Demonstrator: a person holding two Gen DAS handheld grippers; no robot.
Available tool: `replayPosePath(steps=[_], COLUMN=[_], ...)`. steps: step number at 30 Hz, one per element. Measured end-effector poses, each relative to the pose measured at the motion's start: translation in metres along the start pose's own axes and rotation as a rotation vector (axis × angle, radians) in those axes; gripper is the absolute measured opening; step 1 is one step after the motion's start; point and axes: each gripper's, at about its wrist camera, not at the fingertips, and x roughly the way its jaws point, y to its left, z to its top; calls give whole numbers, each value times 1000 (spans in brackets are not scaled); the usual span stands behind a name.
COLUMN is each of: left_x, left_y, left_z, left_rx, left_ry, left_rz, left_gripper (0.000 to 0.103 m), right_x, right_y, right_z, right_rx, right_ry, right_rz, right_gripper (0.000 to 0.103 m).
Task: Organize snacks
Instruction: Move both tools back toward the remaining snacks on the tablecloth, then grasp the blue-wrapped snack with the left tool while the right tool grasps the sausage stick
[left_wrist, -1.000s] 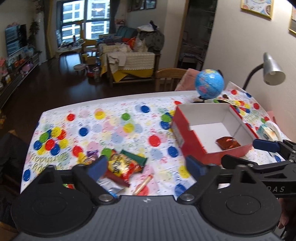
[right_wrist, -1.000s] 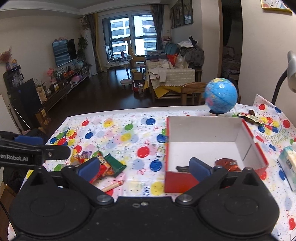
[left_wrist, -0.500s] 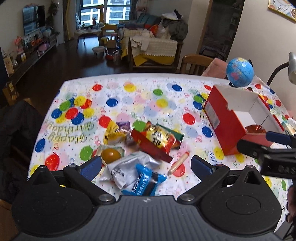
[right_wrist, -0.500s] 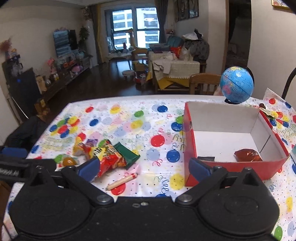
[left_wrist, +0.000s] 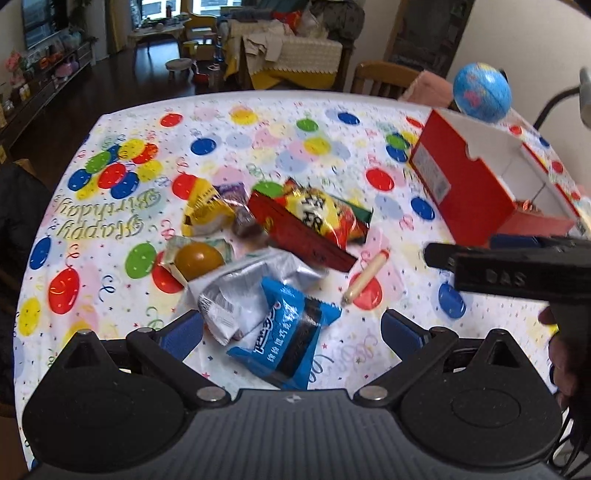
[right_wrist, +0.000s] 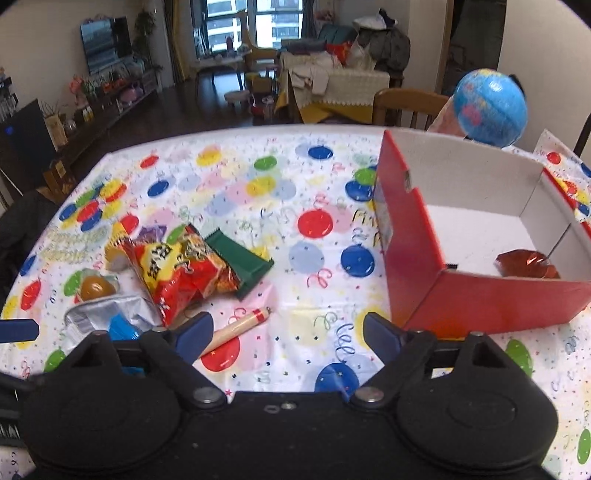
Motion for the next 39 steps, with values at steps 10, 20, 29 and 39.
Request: replayPosePath(steps=[10,20,29,39], left_x=[30,45,56,54], left_y=[-24,-40,-28,-20], left_z=[-11,-12,-17,-13], left_rx=[109,186,139,78], left_ry=[26,24,78,103], left_rz=[53,132,159,130], left_gripper=[102,87,58,40], right_x=[48,75,75,62], right_y=[21,32,36,17], right_z=[-1,1,-7,-15], right_rx=[-79,-94,-130,-92], right_ry=[85,121,158,166], right_rz=[0,12,59,78], right_gripper=[77,69,42,10])
